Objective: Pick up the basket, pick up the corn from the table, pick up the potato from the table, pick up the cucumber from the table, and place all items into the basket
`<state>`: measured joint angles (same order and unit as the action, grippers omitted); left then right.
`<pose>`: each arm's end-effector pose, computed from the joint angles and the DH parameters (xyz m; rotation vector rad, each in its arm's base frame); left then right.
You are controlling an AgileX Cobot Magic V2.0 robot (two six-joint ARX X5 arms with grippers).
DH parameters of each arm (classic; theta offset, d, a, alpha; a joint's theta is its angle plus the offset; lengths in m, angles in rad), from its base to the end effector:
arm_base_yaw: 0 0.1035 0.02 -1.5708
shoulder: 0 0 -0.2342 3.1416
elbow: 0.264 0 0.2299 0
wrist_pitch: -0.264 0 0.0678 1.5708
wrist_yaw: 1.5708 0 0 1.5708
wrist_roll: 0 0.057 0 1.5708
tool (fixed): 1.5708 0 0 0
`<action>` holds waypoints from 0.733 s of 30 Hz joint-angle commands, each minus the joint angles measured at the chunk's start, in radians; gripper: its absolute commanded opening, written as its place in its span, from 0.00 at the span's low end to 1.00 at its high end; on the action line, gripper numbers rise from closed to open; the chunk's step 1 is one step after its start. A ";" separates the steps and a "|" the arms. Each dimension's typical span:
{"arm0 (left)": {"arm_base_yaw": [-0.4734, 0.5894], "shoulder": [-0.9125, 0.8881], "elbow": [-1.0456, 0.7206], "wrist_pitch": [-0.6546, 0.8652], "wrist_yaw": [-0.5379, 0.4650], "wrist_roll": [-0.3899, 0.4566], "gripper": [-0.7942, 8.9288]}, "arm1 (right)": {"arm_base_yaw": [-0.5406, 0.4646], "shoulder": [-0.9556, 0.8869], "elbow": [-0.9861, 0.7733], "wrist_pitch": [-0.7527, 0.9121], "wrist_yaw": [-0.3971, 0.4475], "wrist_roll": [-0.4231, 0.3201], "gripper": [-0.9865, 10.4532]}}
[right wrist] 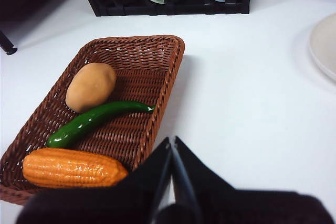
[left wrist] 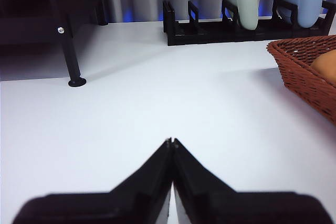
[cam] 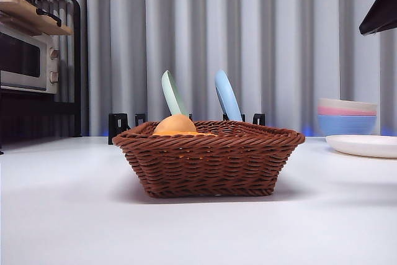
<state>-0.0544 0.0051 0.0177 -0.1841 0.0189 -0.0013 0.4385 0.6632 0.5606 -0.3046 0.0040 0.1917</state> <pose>0.1297 -0.0081 0.1462 0.0018 0.1716 -0.0730 0.1603 0.0749 0.2352 0.0961 0.4396 0.3882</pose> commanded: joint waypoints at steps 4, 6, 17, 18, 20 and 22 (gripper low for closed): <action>0.003 -0.003 -0.014 0.000 0.007 -0.006 0.08 | 0.000 -0.002 -0.004 0.008 0.003 0.010 0.09; 0.003 -0.003 -0.014 0.000 0.007 -0.006 0.08 | 0.000 -0.002 -0.004 0.008 0.003 0.010 0.09; 0.003 -0.003 -0.014 0.000 0.007 -0.006 0.08 | -0.100 -0.165 -0.094 0.098 0.044 -0.169 0.09; 0.003 -0.003 -0.014 0.000 0.007 -0.006 0.08 | -0.122 -0.195 -0.133 0.151 0.034 -0.167 0.09; 0.003 -0.003 -0.014 0.000 0.007 -0.006 0.08 | -0.163 -0.256 -0.210 0.232 0.006 -0.159 0.09; 0.003 -0.003 -0.014 0.000 0.007 -0.006 0.08 | -0.202 -0.325 -0.290 0.288 -0.005 -0.155 0.09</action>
<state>-0.0544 0.0051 0.0177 -0.1841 0.0189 -0.0013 0.2474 0.3634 0.3096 -0.0395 0.0025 0.0463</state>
